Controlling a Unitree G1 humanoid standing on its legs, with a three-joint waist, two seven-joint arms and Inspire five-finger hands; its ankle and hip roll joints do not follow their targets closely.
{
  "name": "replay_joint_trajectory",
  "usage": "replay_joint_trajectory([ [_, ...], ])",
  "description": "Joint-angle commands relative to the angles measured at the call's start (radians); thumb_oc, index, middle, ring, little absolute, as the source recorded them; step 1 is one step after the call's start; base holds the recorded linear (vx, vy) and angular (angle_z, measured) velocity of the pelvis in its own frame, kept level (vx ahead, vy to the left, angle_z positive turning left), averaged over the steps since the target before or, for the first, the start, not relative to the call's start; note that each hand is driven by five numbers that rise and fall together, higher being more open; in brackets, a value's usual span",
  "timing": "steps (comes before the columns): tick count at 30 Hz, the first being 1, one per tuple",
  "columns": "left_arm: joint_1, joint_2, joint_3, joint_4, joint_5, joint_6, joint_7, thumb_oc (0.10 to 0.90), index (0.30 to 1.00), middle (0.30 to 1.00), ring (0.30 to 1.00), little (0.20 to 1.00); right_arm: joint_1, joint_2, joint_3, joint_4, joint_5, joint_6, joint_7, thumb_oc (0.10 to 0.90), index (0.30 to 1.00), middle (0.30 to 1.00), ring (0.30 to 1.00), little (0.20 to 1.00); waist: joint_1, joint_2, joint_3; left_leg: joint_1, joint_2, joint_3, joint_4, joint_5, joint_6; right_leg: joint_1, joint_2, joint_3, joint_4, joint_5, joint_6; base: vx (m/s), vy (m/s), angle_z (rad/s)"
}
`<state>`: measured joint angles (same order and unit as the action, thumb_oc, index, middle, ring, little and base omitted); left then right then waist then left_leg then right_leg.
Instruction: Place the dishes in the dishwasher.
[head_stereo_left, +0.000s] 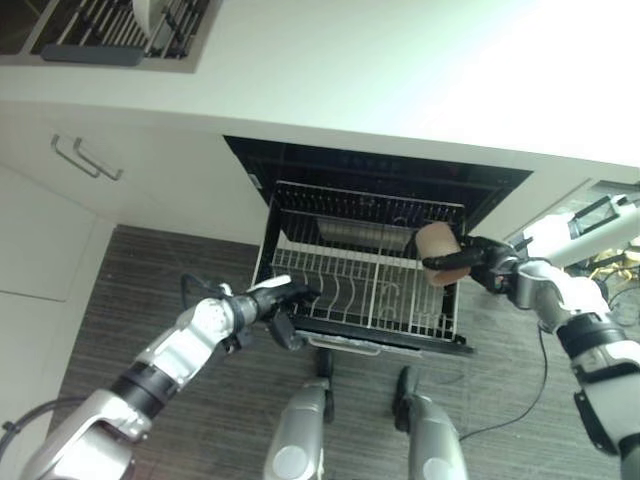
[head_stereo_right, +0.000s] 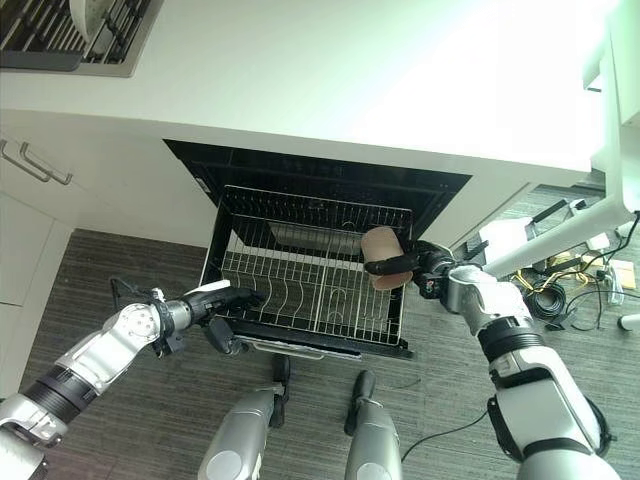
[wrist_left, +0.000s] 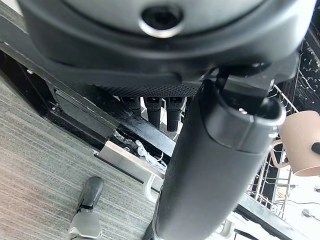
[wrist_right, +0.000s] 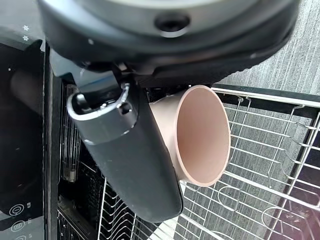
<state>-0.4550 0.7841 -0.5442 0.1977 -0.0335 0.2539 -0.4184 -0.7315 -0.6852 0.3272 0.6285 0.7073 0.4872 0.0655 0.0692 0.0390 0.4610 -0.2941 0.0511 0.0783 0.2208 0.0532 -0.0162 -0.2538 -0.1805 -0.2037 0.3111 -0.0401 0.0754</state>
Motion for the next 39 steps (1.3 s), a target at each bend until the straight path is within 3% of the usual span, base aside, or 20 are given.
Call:
replay_joint_trajectory([
  [1,0.128,0.048,0.012,-0.038,-0.012,-0.009,0.008,0.8,0.9,0.9,0.9,0.9,0.019,-0.096,-0.071,-0.08,-0.01,-0.059,-0.009,0.8,0.9,0.9,0.9,0.9,0.002,-0.015,-0.057,0.018,0.028,-0.031,0.079,-0.147,-0.04,0.016,-0.019,0.017,-0.011,0.005,0.062,0.0,0.0,0.0],
  [9,0.176,0.046,0.043,-0.052,-0.005,-0.01,0.027,0.8,0.9,0.9,0.9,0.9,0.147,-0.083,-0.155,-0.194,0.057,-0.103,-0.036,0.8,0.9,0.9,0.9,0.9,-0.013,-0.025,-0.072,0.029,0.034,-0.021,0.079,-0.152,-0.036,0.026,-0.016,0.016,-0.011,0.002,0.065,0.0,0.0,0.0],
  [11,0.183,0.042,0.052,-0.046,-0.005,-0.008,0.031,0.8,0.9,0.9,0.9,0.9,0.189,-0.068,-0.164,-0.241,0.008,-0.101,-0.048,0.8,0.9,0.9,0.9,0.9,-0.02,-0.029,-0.081,0.035,0.035,-0.015,0.079,-0.153,-0.035,0.03,-0.016,0.015,-0.011,0.002,0.066,0.0,0.0,0.0],
  [16,0.19,0.035,0.052,-0.047,-0.007,-0.002,0.035,0.8,0.9,0.9,0.9,0.9,0.212,-0.057,-0.176,-0.249,0.036,-0.129,-0.069,0.8,0.9,0.9,0.9,0.9,-0.024,-0.03,-0.091,0.047,0.035,-0.012,0.079,-0.159,-0.032,0.04,-0.013,0.017,-0.011,-0.001,0.066,0.01,-0.006,-0.04],
  [18,0.2,0.03,0.048,-0.046,-0.012,-0.005,0.038,0.8,0.9,0.9,0.9,0.9,0.215,-0.046,-0.173,-0.27,-0.015,-0.181,-0.075,0.8,0.9,0.9,0.9,0.9,-0.024,-0.027,-0.104,0.056,0.033,-0.012,0.079,-0.161,-0.031,0.05,-0.013,0.017,-0.011,-0.005,0.067,0.05,-0.004,-0.06],
  [21,0.207,0.016,0.048,-0.041,-0.004,-0.008,0.04,0.8,0.9,0.9,0.9,0.9,0.22,-0.028,-0.169,-0.296,0.039,-0.192,-0.072,0.8,0.9,0.9,0.9,0.9,-0.023,-0.026,-0.11,0.06,0.034,-0.013,0.079,-0.162,-0.031,0.054,-0.014,0.015,-0.011,-0.008,0.067,0.01,0.0,-0.01],
  [25,0.233,-0.002,0.045,-0.052,-0.004,-0.001,0.062,0.8,0.9,0.9,0.9,0.9,0.259,0.024,-0.172,-0.342,0.047,-0.266,-0.068,0.8,0.9,0.9,0.9,0.9,-0.024,-0.021,-0.13,0.071,0.033,-0.015,0.079,-0.167,-0.029,0.068,-0.013,0.011,-0.011,-0.016,0.065,0.06,0.007,-0.01],
  [29,0.259,-0.012,0.059,-0.062,-0.004,-0.009,0.084,0.8,0.9,0.9,0.9,0.9,0.29,0.041,-0.187,-0.385,0.065,-0.298,-0.067,0.8,0.9,0.9,0.9,0.9,-0.026,-0.019,-0.14,0.074,0.033,-0.015,0.079,-0.168,-0.028,0.073,-0.013,0.011,-0.011,-0.02,0.065,0.02,0.004,0.0],
  [30,0.28,-0.02,0.078,-0.072,-0.024,-0.029,0.117,0.8,0.9,0.9,0.9,0.9,0.322,0.056,-0.2,-0.428,0.058,-0.339,-0.07,0.8,0.9,0.9,0.9,0.9,-0.028,-0.019,-0.149,0.08,0.033,-0.015,0.079,-0.169,-0.027,0.079,-0.014,0.009,-0.011,-0.023,0.065,0.04,0.001,0.01],
  [34,0.321,-0.041,0.145,-0.097,-0.134,-0.102,0.21,0.8,0.9,0.9,0.9,0.9,0.395,0.09,-0.234,-0.536,0.038,-0.405,-0.073,0.8,0.9,0.9,0.9,0.9,-0.035,-0.018,-0.168,0.09,0.035,-0.01,0.079,-0.172,-0.027,0.089,-0.016,0.007,-0.011,-0.028,0.064,0.04,-0.001,0.01],
  [37,0.369,-0.081,0.226,-0.117,-0.206,-0.194,0.286,0.8,0.9,0.9,0.9,0.9,0.485,0.121,-0.276,-0.613,0.013,-0.462,-0.049,0.8,0.9,0.9,0.9,0.9,-0.037,-0.018,-0.188,0.101,0.034,-0.009,0.079,-0.176,-0.026,0.099,-0.017,0.005,-0.011,-0.033,0.063,0.06,-0.018,0.02],
  [39,0.429,-0.148,0.34,-0.146,-0.274,-0.31,0.344,0.8,0.9,0.9,0.9,0.9,0.568,0.162,-0.328,-0.686,-0.024,-0.503,-0.016,0.8,0.9,0.9,0.9,0.9,-0.038,-0.023,-0.212,0.115,0.036,-0.006,0.079,-0.18,-0.026,0.113,-0.019,-0.002,-0.011,-0.039,0.062,0.09,-0.051,0.02],
])
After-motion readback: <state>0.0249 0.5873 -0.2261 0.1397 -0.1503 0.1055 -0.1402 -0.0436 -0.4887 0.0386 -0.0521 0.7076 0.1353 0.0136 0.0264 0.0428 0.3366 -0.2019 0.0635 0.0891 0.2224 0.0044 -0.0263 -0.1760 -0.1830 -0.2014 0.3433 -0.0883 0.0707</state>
